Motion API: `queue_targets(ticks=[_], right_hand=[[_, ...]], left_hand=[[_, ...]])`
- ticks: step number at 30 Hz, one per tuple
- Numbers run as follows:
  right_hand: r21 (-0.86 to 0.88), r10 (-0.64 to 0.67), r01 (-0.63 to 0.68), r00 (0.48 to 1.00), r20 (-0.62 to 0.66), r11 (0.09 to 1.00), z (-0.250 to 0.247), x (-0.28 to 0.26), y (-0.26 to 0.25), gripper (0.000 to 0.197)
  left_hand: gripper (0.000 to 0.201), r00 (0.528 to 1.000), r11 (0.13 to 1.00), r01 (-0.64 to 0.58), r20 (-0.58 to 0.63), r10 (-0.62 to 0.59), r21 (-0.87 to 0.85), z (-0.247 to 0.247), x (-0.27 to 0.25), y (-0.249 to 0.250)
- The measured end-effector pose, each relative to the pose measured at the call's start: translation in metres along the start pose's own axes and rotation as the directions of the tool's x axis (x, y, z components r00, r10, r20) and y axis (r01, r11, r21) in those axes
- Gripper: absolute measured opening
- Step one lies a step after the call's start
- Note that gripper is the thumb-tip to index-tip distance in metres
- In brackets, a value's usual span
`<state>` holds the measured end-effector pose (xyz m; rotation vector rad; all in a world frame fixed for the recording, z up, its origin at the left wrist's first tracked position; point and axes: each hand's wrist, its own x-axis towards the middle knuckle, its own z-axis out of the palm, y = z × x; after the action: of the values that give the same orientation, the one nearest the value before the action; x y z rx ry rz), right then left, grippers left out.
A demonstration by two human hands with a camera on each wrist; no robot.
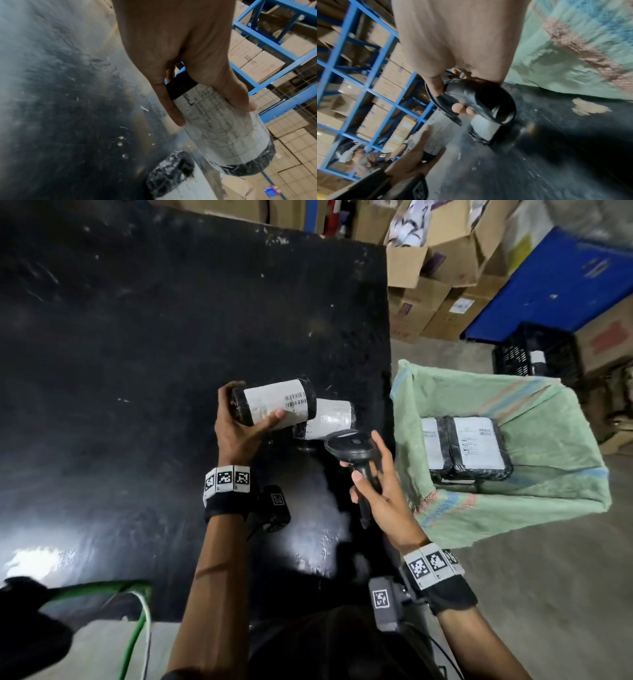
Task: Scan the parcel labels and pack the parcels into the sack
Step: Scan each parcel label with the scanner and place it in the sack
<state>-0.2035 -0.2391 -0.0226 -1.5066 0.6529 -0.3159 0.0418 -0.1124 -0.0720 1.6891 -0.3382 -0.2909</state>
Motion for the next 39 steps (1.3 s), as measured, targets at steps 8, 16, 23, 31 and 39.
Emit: queue_targets(ticks=[8, 16, 23, 31, 39], right_hand=[[0.169, -0.116, 0.13, 0.989, -0.088, 0.977, -0.009, -0.017, -0.063, 0.062], [0.168, -0.086, 0.099, 0.993, -0.083, 0.981, -0.021, -0.032, -0.087, 0.058], [0.107, -0.053, 0.06, 0.997, -0.061, 0.992, -0.022, -0.042, -0.086, 0.058], [0.039, -0.049, 0.051, 0.998, -0.045, 0.998, -0.018, -0.046, -0.083, 0.056], [0.011, -0.055, 0.055, 0.997, -0.05, 0.998, -0.015, -0.047, -0.085, 0.056]], left_hand=[[0.077, 0.996, 0.994, -0.035, 0.074, 0.043, -0.107, 0.043, -0.035, 0.016], [0.084, 0.979, 0.989, -0.036, 0.193, 0.063, -0.141, 0.06, -0.051, 0.013], [0.094, 0.972, 0.977, -0.002, 0.231, 0.052, -0.211, 0.064, -0.055, 0.018], [0.082, 0.973, 0.974, -0.001, 0.223, 0.052, -0.225, 0.065, -0.06, 0.018], [0.082, 0.973, 0.973, -0.023, 0.218, 0.075, -0.229, 0.066, -0.058, 0.02]])
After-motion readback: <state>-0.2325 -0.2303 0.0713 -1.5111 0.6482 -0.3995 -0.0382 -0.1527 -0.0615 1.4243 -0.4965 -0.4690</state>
